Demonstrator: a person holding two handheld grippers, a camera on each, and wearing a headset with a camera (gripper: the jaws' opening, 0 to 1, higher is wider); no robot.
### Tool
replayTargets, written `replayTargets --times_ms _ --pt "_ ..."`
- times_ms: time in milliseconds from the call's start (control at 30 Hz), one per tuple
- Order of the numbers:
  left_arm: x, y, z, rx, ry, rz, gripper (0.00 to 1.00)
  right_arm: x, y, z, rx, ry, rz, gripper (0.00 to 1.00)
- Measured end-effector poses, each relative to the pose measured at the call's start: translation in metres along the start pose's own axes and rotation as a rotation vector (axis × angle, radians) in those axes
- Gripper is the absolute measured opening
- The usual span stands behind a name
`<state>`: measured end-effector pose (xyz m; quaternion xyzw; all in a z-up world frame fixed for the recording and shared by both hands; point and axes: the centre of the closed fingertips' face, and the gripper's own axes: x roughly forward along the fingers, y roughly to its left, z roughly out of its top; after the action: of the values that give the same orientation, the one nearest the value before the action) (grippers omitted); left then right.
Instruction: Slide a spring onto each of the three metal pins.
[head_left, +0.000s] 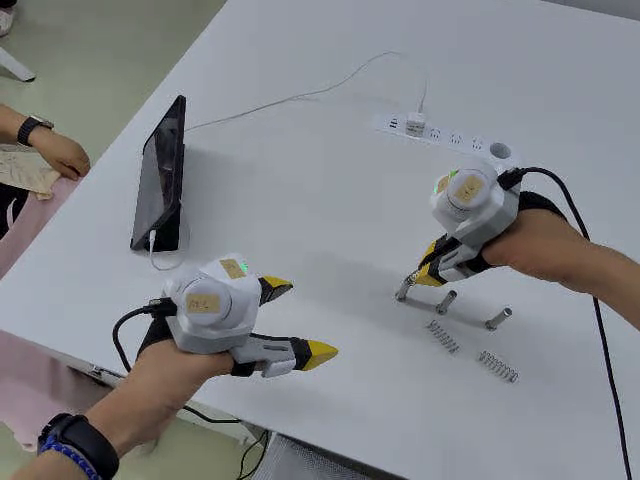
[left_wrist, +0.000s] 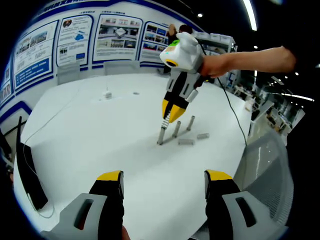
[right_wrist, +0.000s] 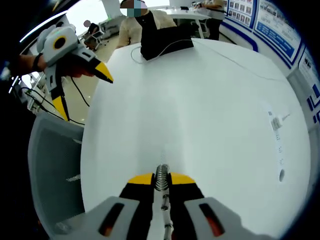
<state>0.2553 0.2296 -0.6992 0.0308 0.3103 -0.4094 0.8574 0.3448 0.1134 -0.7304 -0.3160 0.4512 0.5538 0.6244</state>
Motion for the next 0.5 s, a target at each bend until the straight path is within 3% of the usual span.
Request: replayTargets --times_ms 500 --pt "-0.0016 0.0015 -0.0022 -0.004 -0.001 0.004 0.66 0.0097 0.0042 0.0078 -0.034 0.018 -0.005 0.13"
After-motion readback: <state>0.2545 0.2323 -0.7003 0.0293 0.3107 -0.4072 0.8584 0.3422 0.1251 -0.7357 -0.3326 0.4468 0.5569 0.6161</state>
